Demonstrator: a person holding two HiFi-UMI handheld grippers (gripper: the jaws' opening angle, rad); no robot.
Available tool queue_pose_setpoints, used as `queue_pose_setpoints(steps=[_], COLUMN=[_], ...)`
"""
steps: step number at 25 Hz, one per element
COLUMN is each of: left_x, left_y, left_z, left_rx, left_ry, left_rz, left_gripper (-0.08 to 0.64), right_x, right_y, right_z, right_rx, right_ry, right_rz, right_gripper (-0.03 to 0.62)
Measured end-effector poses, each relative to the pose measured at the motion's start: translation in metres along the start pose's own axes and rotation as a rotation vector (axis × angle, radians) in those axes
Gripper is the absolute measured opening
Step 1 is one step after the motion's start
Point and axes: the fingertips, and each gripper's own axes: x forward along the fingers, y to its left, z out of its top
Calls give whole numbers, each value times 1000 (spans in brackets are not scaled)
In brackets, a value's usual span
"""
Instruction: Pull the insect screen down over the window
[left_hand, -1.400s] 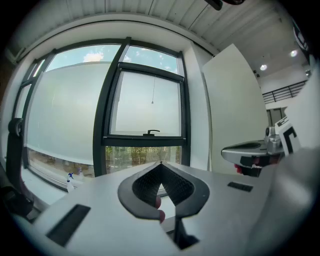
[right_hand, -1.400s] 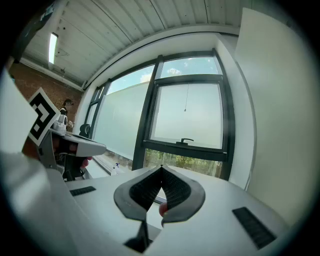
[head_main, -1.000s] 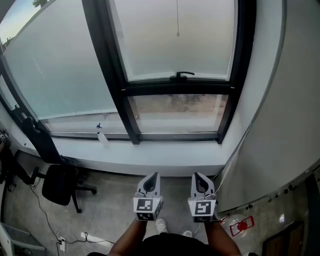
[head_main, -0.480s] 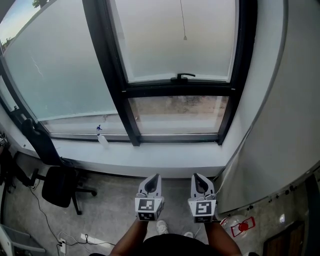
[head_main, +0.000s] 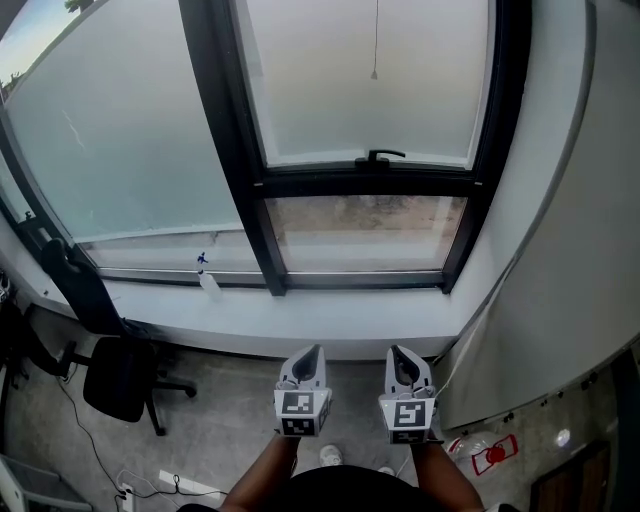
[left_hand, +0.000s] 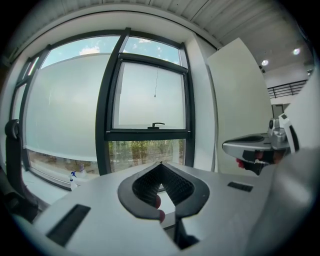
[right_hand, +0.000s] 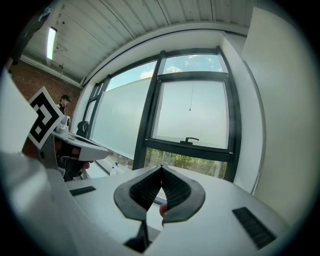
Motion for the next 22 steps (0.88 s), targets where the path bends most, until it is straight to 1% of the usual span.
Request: queue_pose_setpoints(steps=[5,8,10,14,19,22], left_x=[8,17,22,36,58,76], left_y=[30,37,41,41,34,32], left_z=[10,12,12,8,21,17], left_rx=[-15,-9,-8,-14,-11,5], left_ry=[-13,-16,-9,9,-9,-9], left_rz=[-2,-18,-15,-29,-47,-48], left_gripper=[0,0,0,0,0,0], right_x=[19,26,30,41,60,77], right_y=[18,20,20,12,-5,-21], right_z=[1,-1,-2,-9,-18,-18], right_rx=[0,9,11,33,26,24], right_ry=[7,17,26,47,65,63], right_rz=[-12,-35,-45,-58,-59,-56], right_gripper=[3,3,3,3,3,3])
